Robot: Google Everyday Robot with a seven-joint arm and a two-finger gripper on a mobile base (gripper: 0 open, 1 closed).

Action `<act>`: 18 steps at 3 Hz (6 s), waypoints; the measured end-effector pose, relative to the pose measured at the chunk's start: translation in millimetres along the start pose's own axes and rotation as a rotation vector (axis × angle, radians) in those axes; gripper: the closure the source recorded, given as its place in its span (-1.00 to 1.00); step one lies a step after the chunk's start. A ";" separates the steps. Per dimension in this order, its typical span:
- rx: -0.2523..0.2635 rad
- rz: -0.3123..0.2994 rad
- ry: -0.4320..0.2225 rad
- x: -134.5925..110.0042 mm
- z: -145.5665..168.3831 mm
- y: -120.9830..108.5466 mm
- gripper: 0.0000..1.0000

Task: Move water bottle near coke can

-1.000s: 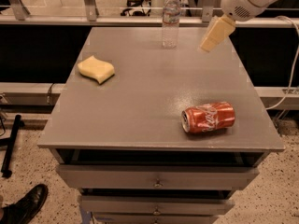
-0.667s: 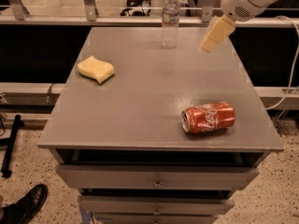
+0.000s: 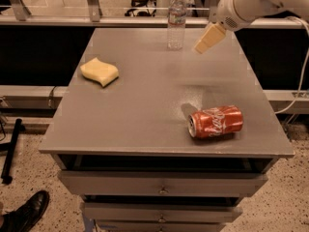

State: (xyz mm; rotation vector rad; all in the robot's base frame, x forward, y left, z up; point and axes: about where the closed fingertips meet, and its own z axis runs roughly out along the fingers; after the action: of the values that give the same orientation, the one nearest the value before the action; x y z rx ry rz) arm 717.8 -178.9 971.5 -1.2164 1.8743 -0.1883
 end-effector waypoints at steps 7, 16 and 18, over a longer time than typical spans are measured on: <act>0.026 0.511 -0.442 -54.5 155.3 -49.8 0.15; -0.296 0.438 -0.600 31.4 -87.1 54.8 1.00; -0.339 0.433 -0.593 55.5 -101.4 81.1 1.00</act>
Offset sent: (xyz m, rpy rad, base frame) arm 0.0897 0.0410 -0.0303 0.3795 -0.0092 -0.0187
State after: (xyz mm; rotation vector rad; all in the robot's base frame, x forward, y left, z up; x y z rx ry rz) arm 581.5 -213.4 957.5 -0.9080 1.6130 0.6789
